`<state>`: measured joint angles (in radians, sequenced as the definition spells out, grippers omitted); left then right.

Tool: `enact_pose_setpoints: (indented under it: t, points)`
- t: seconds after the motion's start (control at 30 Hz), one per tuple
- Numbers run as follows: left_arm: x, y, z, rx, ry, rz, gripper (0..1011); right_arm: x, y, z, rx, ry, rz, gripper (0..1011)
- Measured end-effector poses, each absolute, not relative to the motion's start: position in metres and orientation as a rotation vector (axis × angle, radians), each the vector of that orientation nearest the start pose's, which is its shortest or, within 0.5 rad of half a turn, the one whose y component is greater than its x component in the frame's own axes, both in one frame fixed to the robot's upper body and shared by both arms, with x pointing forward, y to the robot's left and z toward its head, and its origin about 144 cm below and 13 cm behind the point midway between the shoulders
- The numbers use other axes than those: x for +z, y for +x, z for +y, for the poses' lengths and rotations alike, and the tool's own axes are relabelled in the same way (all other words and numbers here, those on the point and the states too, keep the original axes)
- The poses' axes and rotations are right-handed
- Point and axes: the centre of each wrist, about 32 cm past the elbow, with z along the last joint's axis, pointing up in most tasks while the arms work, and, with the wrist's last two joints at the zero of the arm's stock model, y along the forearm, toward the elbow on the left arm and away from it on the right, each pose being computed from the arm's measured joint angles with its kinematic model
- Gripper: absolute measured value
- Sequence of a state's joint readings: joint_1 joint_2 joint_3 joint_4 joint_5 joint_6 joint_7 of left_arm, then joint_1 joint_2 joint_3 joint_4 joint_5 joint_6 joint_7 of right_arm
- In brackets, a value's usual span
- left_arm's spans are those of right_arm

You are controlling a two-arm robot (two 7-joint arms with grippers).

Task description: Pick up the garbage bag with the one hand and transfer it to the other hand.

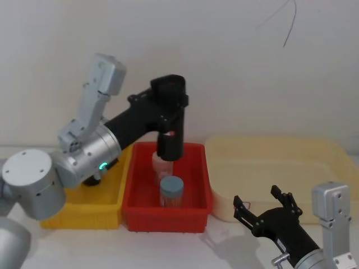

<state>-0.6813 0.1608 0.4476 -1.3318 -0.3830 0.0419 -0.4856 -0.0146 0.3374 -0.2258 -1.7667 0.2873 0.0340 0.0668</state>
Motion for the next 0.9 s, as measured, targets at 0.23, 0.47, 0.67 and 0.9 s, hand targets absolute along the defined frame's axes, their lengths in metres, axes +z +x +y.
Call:
enact_pose_setpoints:
  t: [0.23,0.47,0.67,0.9]
  points:
    - [1.311,0.616,0.136,0.596,-0.143,-0.202,513,1.189,0.443,-0.237,-1.229,0.026,-0.075,1005]
    - [1.306,0.625,0.128,0.568,-0.118,-0.184,513,1.189,0.443,-0.237,-1.23,0.026,-0.075,1004]
    - [1.3,0.628,0.12,0.544,-0.098,-0.169,513,1.189,0.443,-0.237,-1.23,0.026,-0.075,1004]
    - [1.296,0.628,0.11,0.51,-0.089,-0.154,513,1.189,0.443,-0.237,-1.23,0.026,-0.075,1004]
